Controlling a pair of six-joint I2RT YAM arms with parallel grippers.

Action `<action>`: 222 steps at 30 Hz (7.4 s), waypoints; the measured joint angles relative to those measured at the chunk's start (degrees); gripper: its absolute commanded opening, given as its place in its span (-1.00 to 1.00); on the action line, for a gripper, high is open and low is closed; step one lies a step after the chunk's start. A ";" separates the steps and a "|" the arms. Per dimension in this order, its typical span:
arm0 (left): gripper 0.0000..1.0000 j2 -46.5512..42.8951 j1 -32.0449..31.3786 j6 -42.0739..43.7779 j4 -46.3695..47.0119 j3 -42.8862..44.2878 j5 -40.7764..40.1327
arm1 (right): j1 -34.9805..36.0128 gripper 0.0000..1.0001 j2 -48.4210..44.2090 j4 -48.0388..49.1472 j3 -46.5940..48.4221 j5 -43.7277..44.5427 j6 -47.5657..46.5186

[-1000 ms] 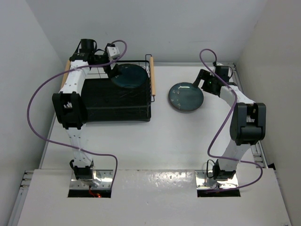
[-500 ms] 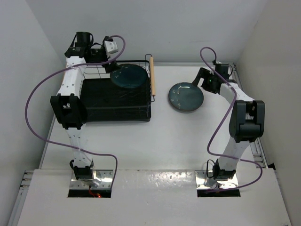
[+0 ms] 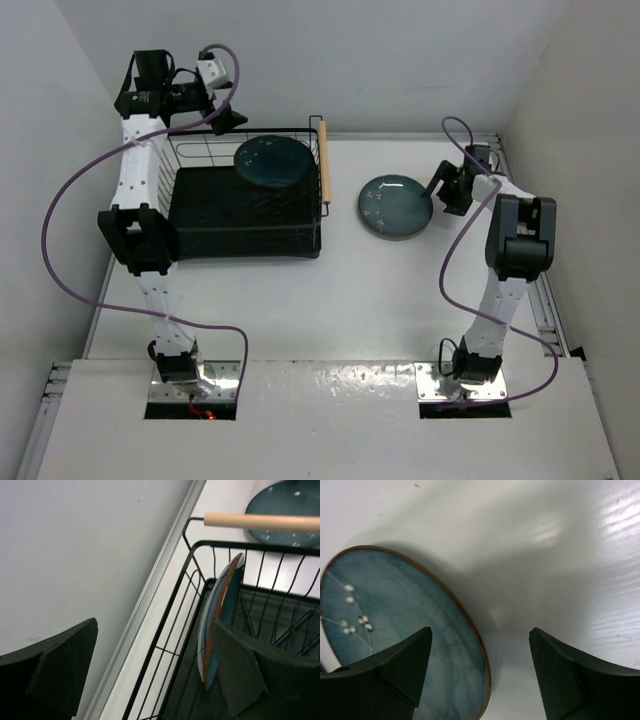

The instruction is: Load the plates into the dish rack

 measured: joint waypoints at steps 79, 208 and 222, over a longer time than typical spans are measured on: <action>0.78 2.64 -42.73 -6.71 -1.36 -9.99 -2.86 | 4.68 -0.99 -65.44 -11.39 -28.96 -22.60 -35.76; 0.33 -14.12 -16.22 12.17 -1.49 -21.38 -33.75 | 6.34 0.97 -15.78 27.26 -4.28 -17.44 -16.63; 0.41 -18.40 -16.06 10.71 -1.49 -23.71 -33.18 | 6.16 0.97 -22.64 29.22 -10.27 -18.34 -16.35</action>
